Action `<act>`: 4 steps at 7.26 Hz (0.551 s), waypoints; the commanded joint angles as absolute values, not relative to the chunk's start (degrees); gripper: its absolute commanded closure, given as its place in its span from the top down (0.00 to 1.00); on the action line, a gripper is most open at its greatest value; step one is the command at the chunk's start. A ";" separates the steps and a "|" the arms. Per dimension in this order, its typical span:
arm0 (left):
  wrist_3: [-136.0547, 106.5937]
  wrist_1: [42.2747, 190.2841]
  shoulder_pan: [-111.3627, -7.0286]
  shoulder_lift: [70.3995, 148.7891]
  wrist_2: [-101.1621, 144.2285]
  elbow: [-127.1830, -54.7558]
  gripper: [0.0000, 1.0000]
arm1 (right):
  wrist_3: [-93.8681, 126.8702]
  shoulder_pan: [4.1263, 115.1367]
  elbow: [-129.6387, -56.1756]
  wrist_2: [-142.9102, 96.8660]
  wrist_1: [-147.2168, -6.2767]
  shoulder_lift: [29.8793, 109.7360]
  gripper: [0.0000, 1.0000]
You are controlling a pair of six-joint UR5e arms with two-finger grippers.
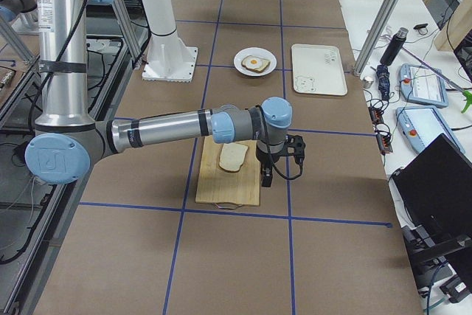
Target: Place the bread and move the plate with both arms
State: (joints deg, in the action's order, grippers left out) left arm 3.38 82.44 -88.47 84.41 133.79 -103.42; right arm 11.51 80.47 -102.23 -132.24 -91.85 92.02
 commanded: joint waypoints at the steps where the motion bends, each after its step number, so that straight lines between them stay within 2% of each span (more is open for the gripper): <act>1: 3.16 82.44 -88.42 84.46 133.68 -103.62 0.98 | 11.43 80.33 -102.39 -132.28 -91.76 91.93 1.00; 4: 3.16 82.44 -88.33 84.55 133.85 -103.62 0.98 | 11.95 78.84 -102.57 -132.62 -89.75 91.49 1.00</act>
